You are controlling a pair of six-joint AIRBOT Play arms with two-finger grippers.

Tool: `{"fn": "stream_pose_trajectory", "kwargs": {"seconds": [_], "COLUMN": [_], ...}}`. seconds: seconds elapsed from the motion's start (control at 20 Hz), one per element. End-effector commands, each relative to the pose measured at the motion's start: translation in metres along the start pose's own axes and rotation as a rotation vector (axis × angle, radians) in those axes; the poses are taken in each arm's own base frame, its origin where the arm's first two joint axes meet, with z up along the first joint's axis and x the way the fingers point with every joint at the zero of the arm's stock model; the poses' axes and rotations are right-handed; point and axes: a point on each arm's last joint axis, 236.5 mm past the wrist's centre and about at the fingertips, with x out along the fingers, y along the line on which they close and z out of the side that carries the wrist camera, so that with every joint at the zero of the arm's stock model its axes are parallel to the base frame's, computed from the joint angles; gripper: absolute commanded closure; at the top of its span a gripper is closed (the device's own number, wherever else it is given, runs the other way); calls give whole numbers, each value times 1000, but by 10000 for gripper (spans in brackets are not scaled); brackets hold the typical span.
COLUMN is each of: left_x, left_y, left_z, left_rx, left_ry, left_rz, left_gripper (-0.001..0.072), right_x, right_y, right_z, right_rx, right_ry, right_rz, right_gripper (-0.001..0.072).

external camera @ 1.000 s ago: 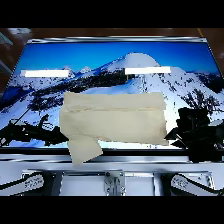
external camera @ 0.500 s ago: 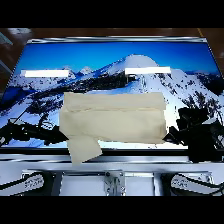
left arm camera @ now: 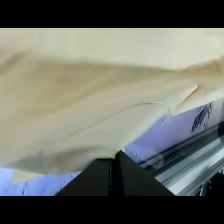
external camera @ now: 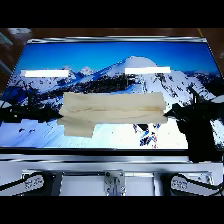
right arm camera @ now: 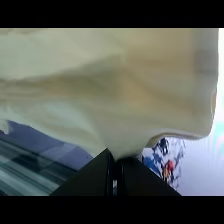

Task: Fold the shirts.

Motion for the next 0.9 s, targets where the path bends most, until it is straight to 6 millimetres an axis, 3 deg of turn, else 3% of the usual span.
{"fn": "stream_pose_trajectory", "kwargs": {"seconds": [0.0, 0.15, 0.25, 0.55, 0.7, 0.85], "left_x": [-15, -5, 15, 55, 76, 86], "left_y": [-17, -7, 2, 12, 20, 25], "left_z": [55, 85, 103, 156, 153, 144], "left_rx": [63, 34, -30, -87, -121, -131], "left_ry": [-113, -102, -71, -61, -21, 19], "left_rz": [8, 4, -8, -70, -73, -71], "left_gripper": [670, 670, 670, 670, 670, 670], "right_x": [-2, 9, 21, 37, 51, 65], "right_y": [3, -6, -12, -32, -31, -45], "right_z": [52, 67, 78, 129, 143, 126], "right_rx": [-43, -31, -13, 83, 128, 93], "right_ry": [-146, -143, -137, -273, -294, -215], "right_rz": [-123, -164, -163, -155, -102, -178], "right_gripper": [651, 651, 651, 651, 651, 650]}}
